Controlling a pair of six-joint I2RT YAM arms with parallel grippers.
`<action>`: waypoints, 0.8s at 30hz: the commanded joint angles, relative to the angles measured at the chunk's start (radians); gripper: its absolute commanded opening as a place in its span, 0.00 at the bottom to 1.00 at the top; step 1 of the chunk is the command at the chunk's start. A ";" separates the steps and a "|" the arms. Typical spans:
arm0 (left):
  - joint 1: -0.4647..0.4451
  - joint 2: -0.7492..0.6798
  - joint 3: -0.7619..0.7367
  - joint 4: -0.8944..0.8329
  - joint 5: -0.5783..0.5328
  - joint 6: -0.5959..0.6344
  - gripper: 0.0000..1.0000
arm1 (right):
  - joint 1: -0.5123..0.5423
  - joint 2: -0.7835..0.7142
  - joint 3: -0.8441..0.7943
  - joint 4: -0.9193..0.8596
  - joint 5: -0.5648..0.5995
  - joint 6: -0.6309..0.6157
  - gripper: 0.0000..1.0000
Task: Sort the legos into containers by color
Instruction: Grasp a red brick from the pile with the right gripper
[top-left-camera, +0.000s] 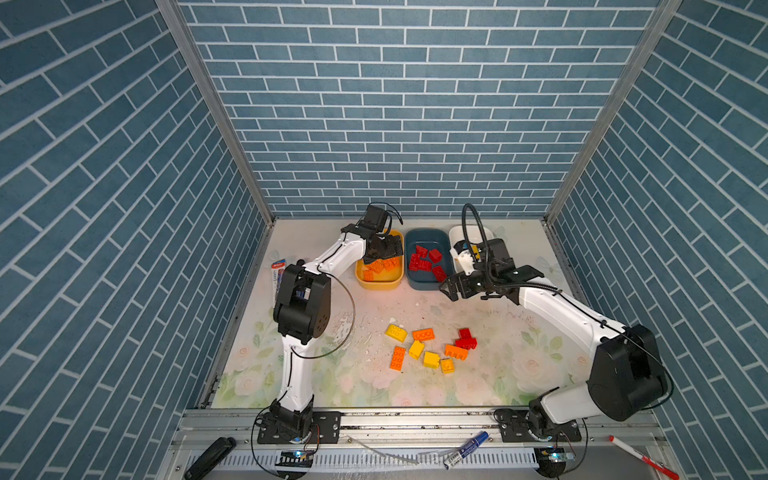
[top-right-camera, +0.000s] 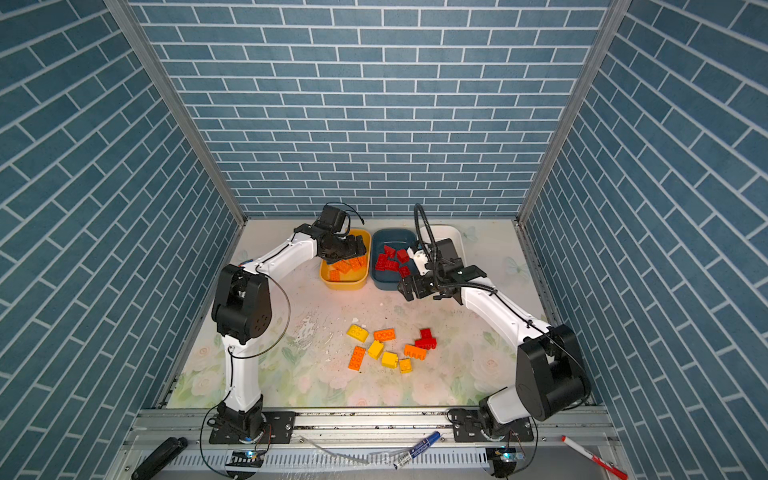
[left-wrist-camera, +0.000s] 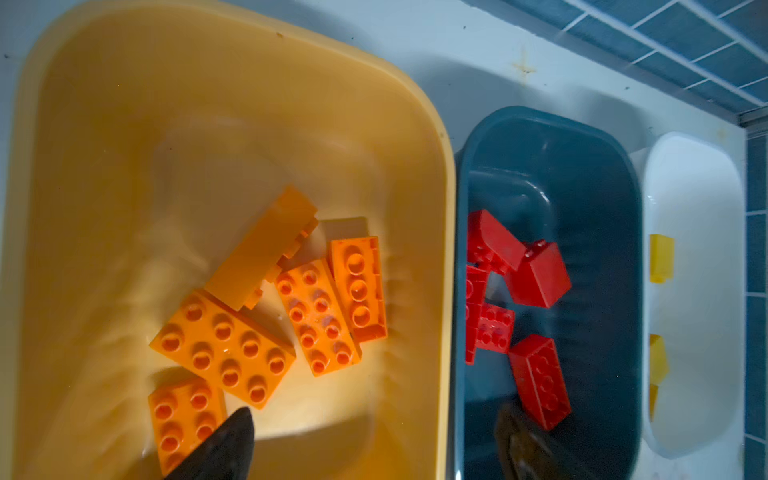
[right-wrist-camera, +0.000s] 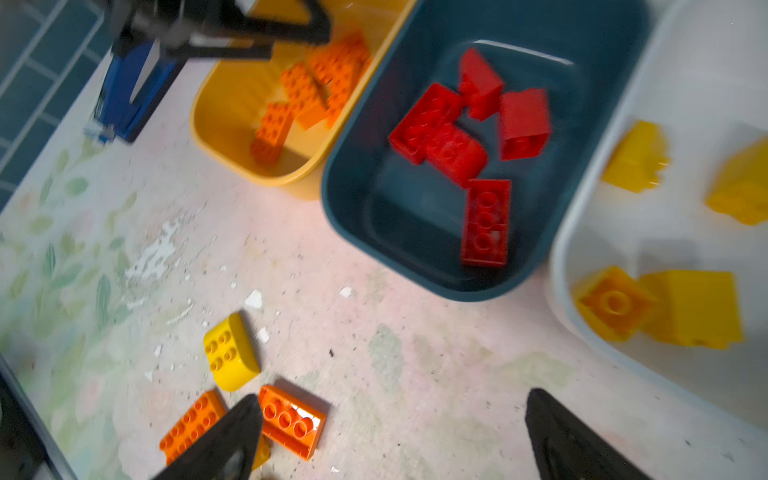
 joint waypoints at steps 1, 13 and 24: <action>-0.001 -0.065 -0.053 0.077 0.035 0.019 0.95 | 0.054 0.024 -0.043 -0.068 -0.040 -0.197 0.99; 0.005 -0.297 -0.345 0.239 0.035 -0.013 0.99 | 0.101 0.037 -0.064 -0.341 0.300 -0.001 0.98; 0.014 -0.390 -0.464 0.263 0.016 -0.029 0.99 | 0.107 0.079 -0.174 -0.268 0.272 0.321 0.81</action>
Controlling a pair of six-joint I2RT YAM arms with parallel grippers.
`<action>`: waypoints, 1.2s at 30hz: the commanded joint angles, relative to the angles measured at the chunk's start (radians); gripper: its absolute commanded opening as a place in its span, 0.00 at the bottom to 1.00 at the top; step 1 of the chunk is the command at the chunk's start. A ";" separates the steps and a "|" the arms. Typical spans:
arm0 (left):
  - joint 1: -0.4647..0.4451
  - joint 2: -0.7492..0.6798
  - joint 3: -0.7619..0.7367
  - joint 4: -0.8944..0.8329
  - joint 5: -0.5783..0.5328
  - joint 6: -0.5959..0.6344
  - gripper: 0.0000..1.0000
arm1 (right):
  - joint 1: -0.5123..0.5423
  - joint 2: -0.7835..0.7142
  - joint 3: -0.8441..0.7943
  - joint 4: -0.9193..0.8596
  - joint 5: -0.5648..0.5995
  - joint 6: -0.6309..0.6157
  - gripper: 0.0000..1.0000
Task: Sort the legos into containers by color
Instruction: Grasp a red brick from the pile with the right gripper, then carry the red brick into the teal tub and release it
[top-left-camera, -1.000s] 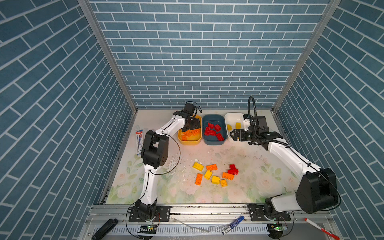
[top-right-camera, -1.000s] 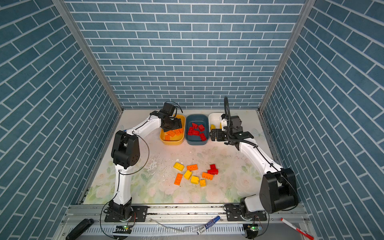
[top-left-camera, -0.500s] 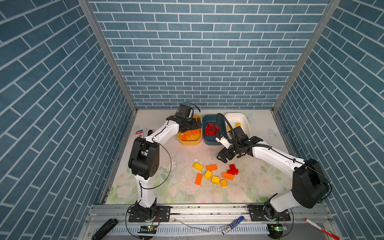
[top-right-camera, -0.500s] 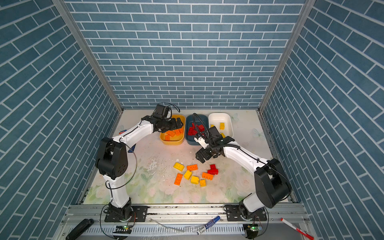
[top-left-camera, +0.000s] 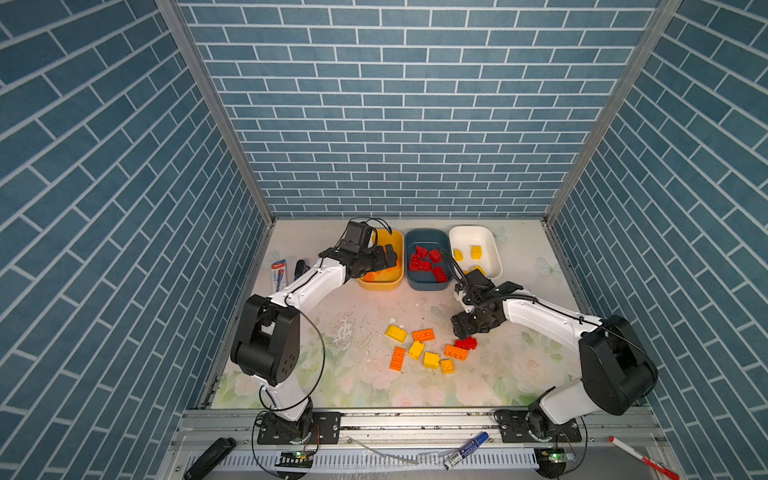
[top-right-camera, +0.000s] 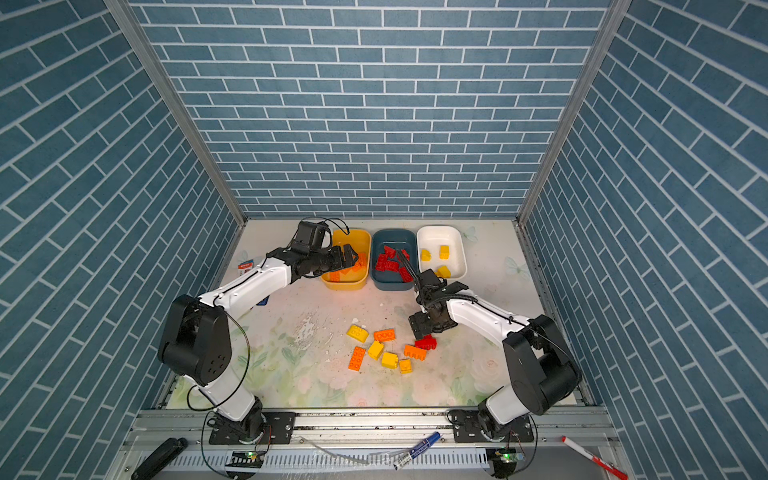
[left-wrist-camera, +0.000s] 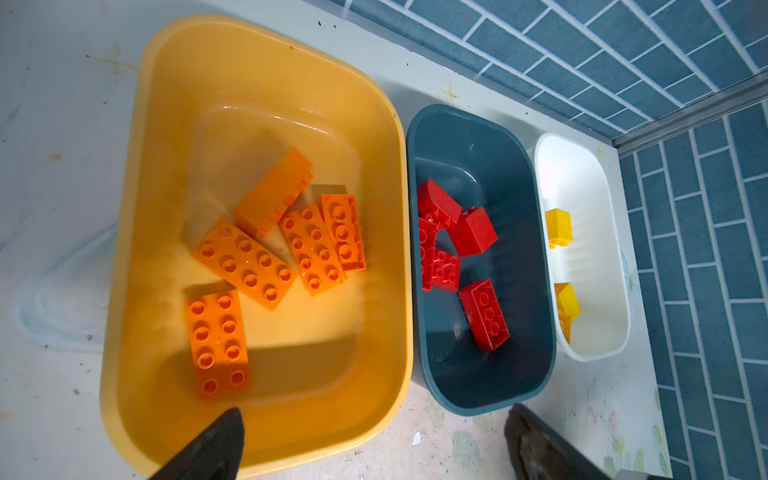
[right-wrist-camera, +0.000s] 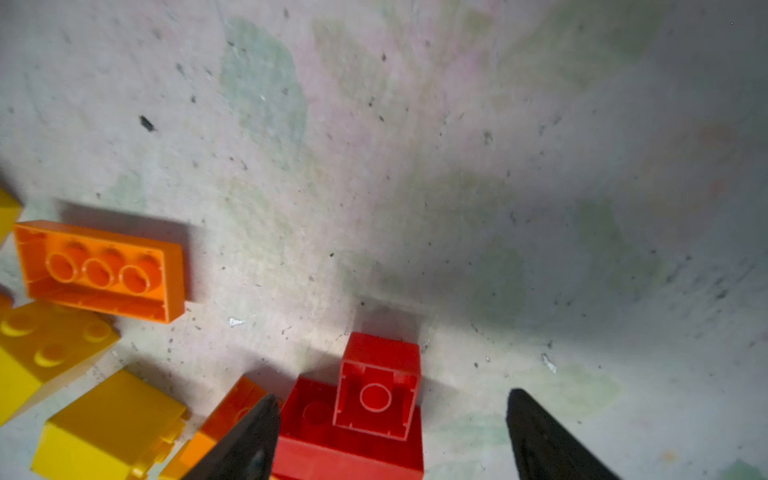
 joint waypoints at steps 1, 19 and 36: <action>0.007 -0.025 -0.015 0.013 -0.018 -0.001 0.99 | 0.006 0.040 -0.021 0.008 0.023 0.111 0.79; 0.007 -0.015 -0.030 0.011 -0.012 -0.003 0.99 | 0.031 0.025 -0.014 0.052 0.070 0.094 0.33; 0.008 -0.073 -0.084 0.040 0.024 -0.030 0.99 | 0.028 0.011 0.213 0.335 0.089 0.057 0.28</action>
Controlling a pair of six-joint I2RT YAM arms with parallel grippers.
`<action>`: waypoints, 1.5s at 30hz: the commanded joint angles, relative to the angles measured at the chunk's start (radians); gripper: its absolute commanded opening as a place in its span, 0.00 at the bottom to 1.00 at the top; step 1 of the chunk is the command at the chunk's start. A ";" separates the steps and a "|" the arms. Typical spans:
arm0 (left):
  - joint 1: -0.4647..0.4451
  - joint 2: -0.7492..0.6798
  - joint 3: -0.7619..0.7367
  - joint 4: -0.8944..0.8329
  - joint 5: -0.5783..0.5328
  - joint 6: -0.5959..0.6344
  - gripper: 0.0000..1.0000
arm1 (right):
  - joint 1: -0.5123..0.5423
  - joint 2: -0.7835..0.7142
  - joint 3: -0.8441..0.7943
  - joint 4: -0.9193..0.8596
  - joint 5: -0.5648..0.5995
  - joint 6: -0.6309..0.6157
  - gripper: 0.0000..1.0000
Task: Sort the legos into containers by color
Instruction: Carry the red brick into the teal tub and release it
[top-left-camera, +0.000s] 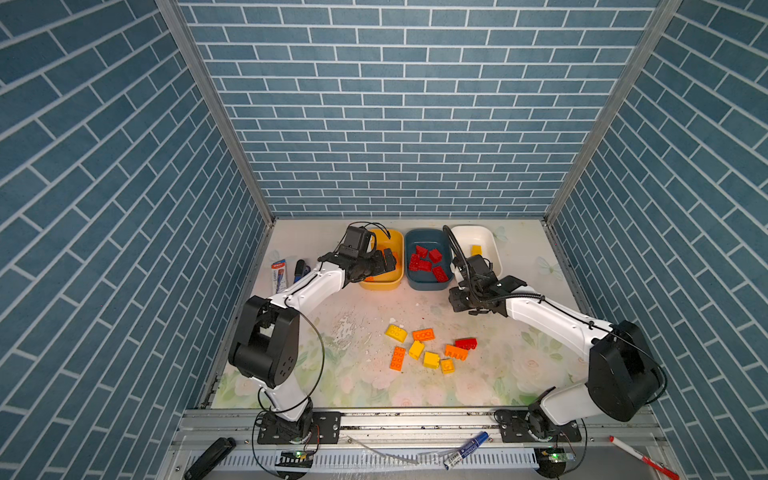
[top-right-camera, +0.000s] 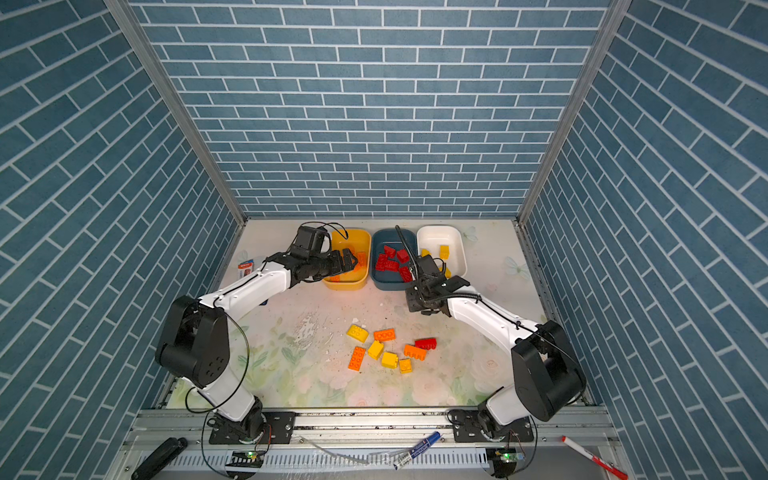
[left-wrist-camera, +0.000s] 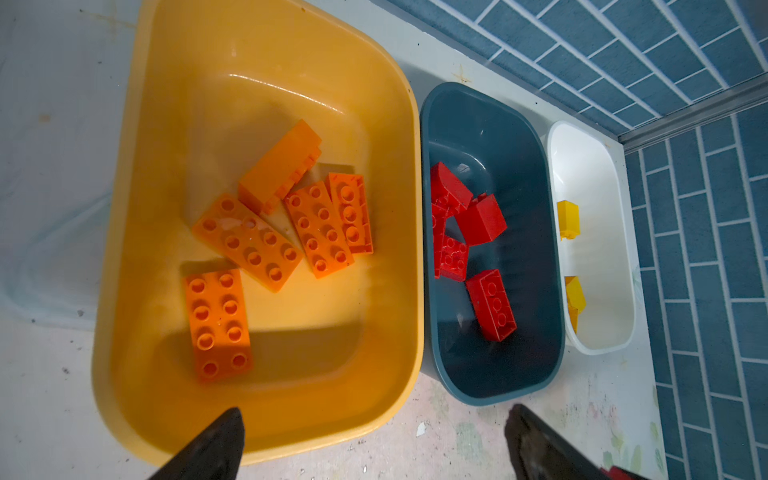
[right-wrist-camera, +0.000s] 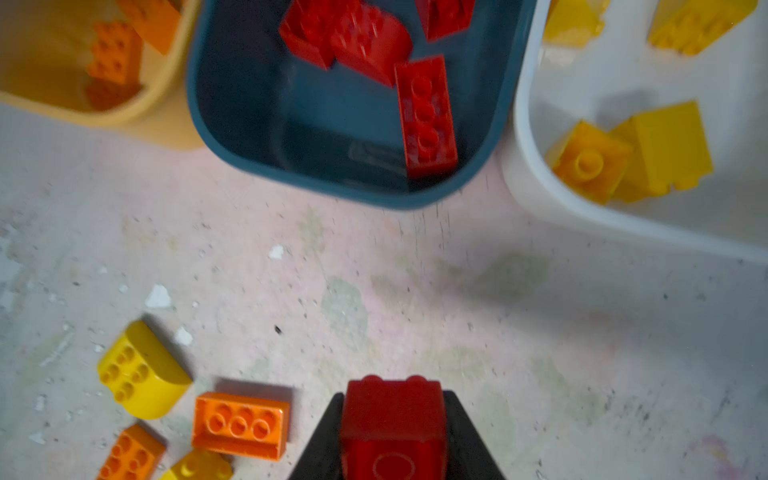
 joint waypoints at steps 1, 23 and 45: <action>0.006 -0.057 -0.023 0.008 0.006 -0.005 0.99 | -0.001 0.069 0.129 0.095 0.008 -0.033 0.28; 0.000 -0.224 -0.175 -0.045 -0.018 0.000 0.99 | -0.081 0.734 0.924 -0.164 0.086 -0.186 0.42; -0.308 -0.077 0.008 -0.355 -0.184 0.342 0.98 | -0.078 0.091 0.189 0.156 0.174 -0.026 0.99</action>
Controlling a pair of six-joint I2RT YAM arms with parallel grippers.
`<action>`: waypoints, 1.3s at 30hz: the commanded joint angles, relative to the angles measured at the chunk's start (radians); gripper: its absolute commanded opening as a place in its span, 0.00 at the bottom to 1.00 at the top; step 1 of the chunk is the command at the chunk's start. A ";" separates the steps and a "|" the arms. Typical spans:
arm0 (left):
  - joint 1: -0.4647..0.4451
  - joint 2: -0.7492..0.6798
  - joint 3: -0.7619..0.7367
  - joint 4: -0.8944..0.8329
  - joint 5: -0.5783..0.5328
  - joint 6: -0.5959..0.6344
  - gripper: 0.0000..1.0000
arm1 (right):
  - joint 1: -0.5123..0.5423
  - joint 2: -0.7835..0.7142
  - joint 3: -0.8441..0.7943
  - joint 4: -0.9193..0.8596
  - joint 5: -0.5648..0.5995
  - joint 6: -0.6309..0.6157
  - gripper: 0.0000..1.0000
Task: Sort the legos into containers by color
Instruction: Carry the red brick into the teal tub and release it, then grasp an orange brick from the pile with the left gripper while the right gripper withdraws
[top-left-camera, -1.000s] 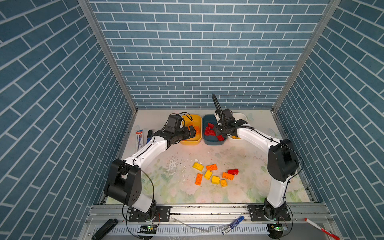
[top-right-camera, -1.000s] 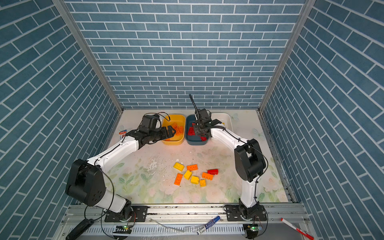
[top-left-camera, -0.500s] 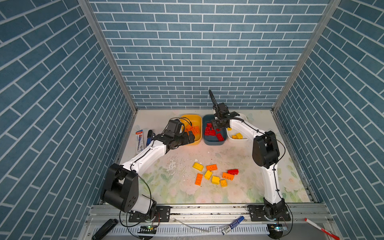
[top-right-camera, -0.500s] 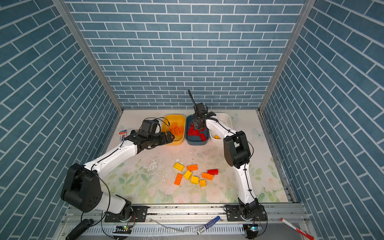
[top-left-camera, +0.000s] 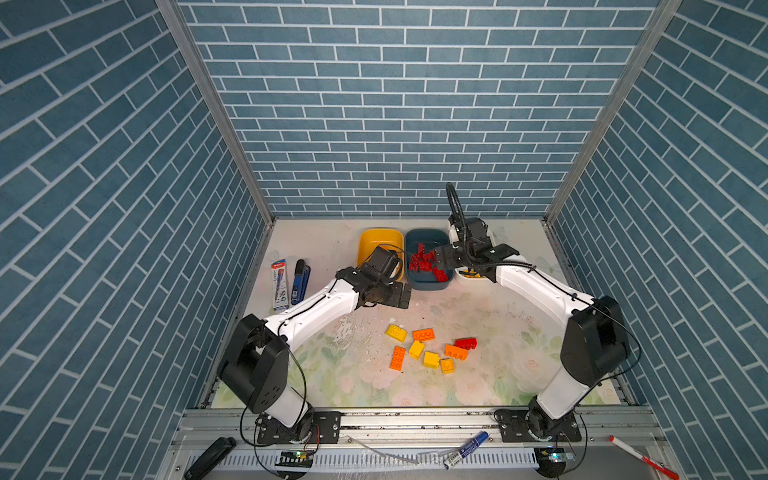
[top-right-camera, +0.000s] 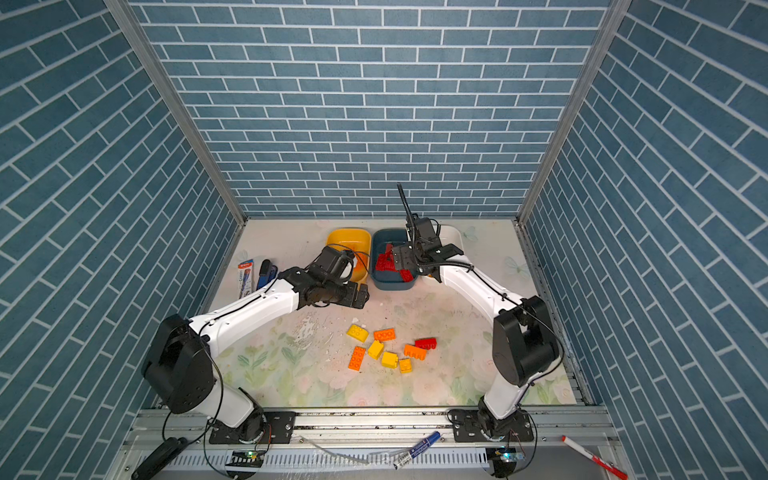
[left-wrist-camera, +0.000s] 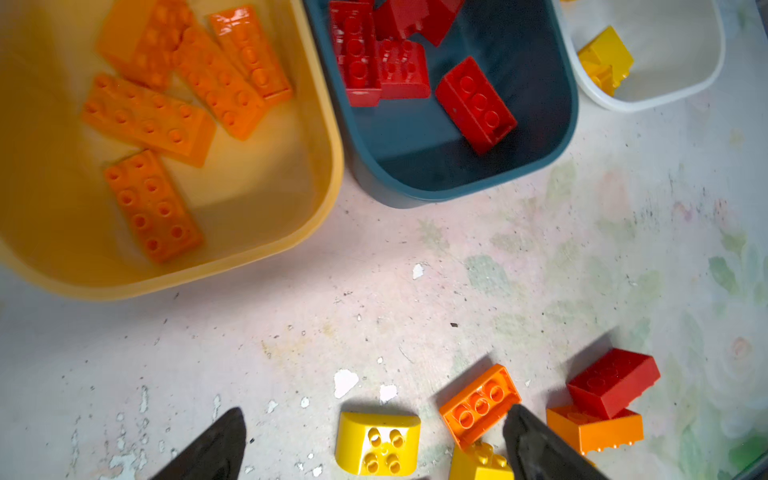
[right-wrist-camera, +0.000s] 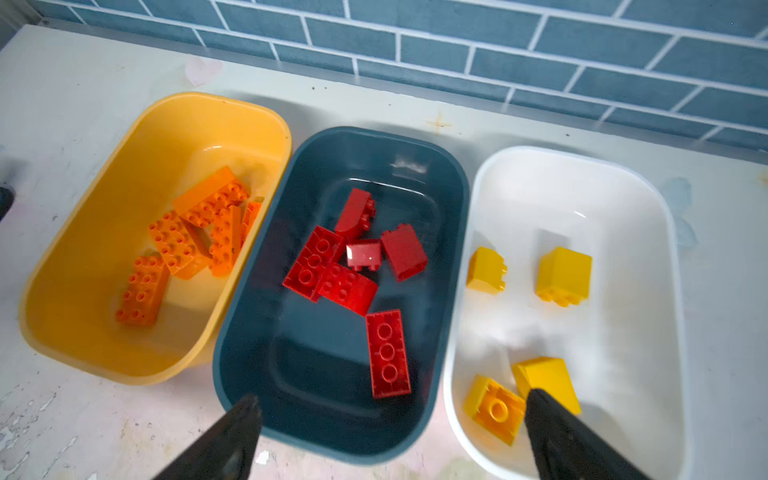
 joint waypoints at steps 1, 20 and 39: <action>-0.045 0.045 0.054 -0.096 -0.028 0.116 0.98 | 0.002 -0.095 -0.123 0.061 0.072 0.084 0.99; -0.247 0.384 0.302 -0.271 0.051 0.423 0.88 | -0.092 -0.498 -0.545 0.127 0.276 0.307 0.99; -0.293 0.520 0.314 -0.306 -0.011 0.492 0.62 | -0.093 -0.495 -0.519 0.103 0.257 0.265 0.99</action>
